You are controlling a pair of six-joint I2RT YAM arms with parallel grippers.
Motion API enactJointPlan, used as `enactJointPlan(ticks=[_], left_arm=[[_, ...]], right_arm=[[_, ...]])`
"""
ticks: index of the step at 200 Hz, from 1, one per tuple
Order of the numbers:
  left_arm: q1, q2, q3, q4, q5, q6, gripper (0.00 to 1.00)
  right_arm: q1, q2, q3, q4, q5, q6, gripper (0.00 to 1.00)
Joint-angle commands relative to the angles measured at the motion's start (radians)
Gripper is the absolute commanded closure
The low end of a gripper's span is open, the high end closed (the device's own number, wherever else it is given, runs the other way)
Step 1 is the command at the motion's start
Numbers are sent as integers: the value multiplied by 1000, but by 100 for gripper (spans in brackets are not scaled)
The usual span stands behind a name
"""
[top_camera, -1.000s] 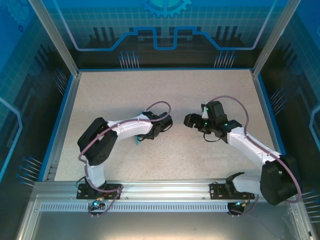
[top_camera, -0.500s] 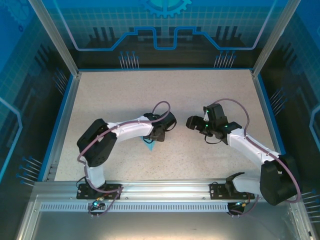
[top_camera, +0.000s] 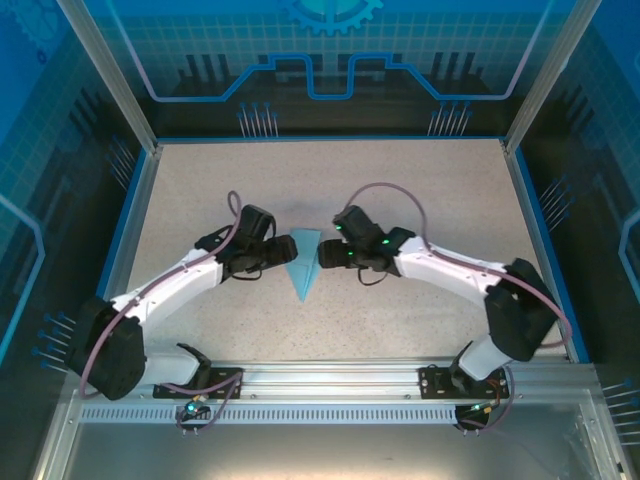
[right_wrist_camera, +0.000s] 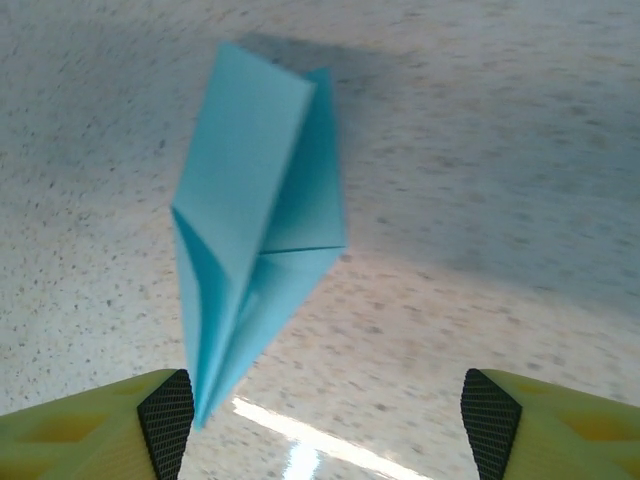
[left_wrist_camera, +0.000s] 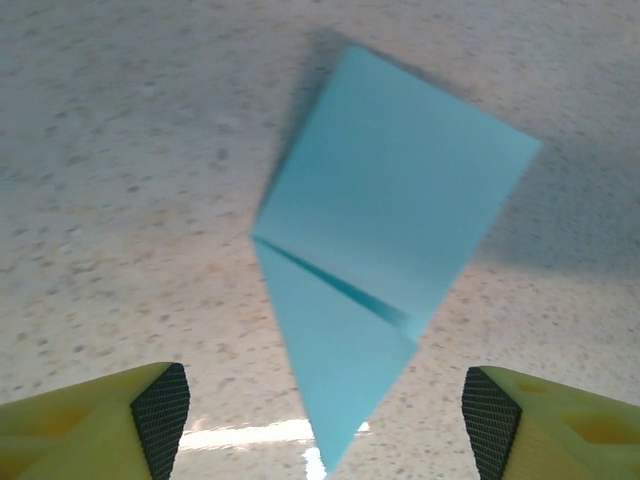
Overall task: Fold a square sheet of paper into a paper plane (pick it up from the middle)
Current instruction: Turn over the paper at the center of the table.
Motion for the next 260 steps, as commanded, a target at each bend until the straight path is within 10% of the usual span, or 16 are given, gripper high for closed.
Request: enactJointPlan(ticks=[1,90,185,260], left_arm=[[51,-61,-57,13,52,-37,23],[125,-92,-140,48,119,-45,21],[128,-59,-131,67,144,-43,20],[127,-93,-167,170,265,-18,22]], right_arm=[[85,110,110,-76,58,-15,27],[115,381,281,-153,-6,40,39],[31,385,178,26,-250,-42,81],[-74,301,70,83,-521,-256,90]])
